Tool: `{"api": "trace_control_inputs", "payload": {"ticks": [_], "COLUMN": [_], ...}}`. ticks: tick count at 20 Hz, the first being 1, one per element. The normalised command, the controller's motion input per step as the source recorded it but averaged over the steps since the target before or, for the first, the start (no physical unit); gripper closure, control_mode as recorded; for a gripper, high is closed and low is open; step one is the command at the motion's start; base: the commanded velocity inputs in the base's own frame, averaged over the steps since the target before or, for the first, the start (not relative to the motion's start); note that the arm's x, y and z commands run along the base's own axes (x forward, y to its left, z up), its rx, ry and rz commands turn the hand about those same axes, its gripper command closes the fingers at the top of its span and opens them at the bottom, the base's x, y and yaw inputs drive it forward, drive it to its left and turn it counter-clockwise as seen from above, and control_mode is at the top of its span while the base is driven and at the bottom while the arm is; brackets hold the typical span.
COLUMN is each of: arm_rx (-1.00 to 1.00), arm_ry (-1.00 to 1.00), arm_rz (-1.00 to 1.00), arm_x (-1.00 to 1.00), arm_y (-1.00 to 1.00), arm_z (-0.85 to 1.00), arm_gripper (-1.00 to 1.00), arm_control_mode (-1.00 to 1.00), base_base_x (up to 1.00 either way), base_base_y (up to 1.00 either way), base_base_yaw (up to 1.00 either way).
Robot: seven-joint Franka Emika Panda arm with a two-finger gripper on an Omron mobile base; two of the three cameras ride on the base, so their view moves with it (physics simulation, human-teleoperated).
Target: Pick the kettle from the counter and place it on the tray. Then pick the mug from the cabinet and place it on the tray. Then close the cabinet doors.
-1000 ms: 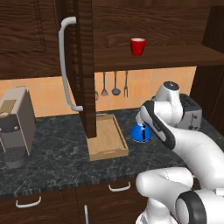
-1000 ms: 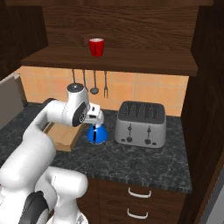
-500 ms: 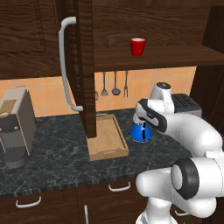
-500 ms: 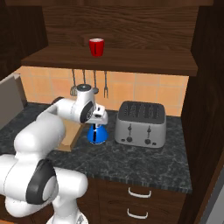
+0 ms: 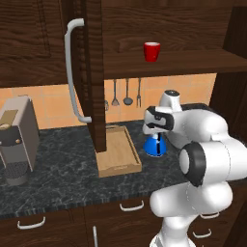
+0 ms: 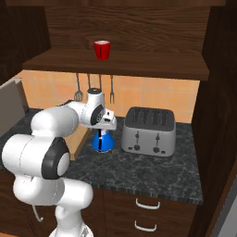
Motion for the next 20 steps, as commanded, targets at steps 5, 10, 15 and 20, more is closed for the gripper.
{"api": "trace_control_inputs", "payload": {"ticks": [5, 10, 15, 20], "arm_rx": [0.00, 0.00, 0.00, 0.00], "arm_ry": [0.06, 0.00, 0.00, -0.03], "arm_rz": [0.00, 0.00, 0.00, 0.00], "arm_x": [0.32, -0.12, -0.45, -0.26], "arm_y": [0.00, 0.00, 0.00, 0.04], "arm_z": [-0.30, -0.23, -0.19, -0.09], "arm_gripper": [-1.00, 1.00, 1.00, 1.00], "arm_control_mode": [-1.00, -1.00, -1.00, -1.00], "base_base_x": [0.00, 0.00, 0.00, 0.00], "base_base_y": [0.00, 0.00, 0.00, 0.00], "base_base_yaw": [0.00, 0.00, 0.00, 0.00]}}
